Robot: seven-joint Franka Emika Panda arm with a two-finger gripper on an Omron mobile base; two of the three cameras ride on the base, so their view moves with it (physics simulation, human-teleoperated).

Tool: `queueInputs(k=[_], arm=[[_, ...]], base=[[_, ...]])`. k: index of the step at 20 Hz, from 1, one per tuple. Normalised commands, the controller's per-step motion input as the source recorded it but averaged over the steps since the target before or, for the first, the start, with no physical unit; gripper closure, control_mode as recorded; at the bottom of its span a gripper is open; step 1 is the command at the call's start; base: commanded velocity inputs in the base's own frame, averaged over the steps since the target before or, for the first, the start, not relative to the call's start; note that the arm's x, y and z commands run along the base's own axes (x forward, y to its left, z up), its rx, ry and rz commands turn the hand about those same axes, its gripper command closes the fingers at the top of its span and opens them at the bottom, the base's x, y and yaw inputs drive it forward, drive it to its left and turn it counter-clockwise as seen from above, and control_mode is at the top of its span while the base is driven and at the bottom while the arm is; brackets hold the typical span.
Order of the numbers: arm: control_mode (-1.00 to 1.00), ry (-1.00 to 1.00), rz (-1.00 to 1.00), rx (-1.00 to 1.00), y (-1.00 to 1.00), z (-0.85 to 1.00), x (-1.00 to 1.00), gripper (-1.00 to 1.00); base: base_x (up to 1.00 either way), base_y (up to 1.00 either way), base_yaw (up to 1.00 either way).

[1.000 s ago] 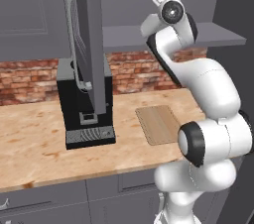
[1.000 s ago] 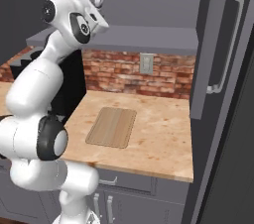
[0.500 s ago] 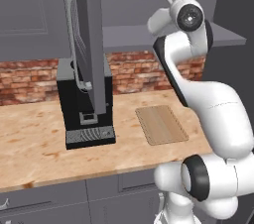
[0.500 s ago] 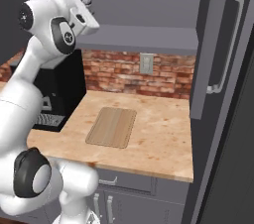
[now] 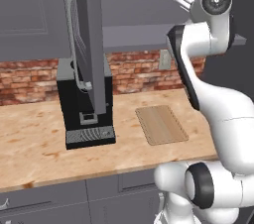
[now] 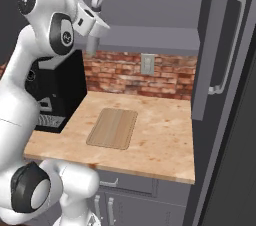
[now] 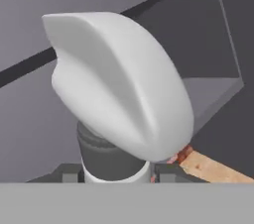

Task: Grab the spray bottle from the cabinet, then place it next to the cutting board for sanitizing. Then grab the dish brush from the countertop next to the sink and place it next to the cutting board.

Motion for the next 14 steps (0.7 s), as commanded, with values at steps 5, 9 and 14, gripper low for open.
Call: queueInputs(k=[5,9,14], arm=[[-1.00,0.01,0.00,-0.17,-0.36,-0.48,-0.97,1.00],[-1.00,-0.03,0.00,-0.24,-0.24,-0.72,-0.94,1.00],[-1.00,-0.01,0.00,-0.29,-0.04,-0.92,-0.31,1.00]], base=[[0.00,0.00,0.00],[0.00,0.00,0.00],[0.00,0.00,0.00]])
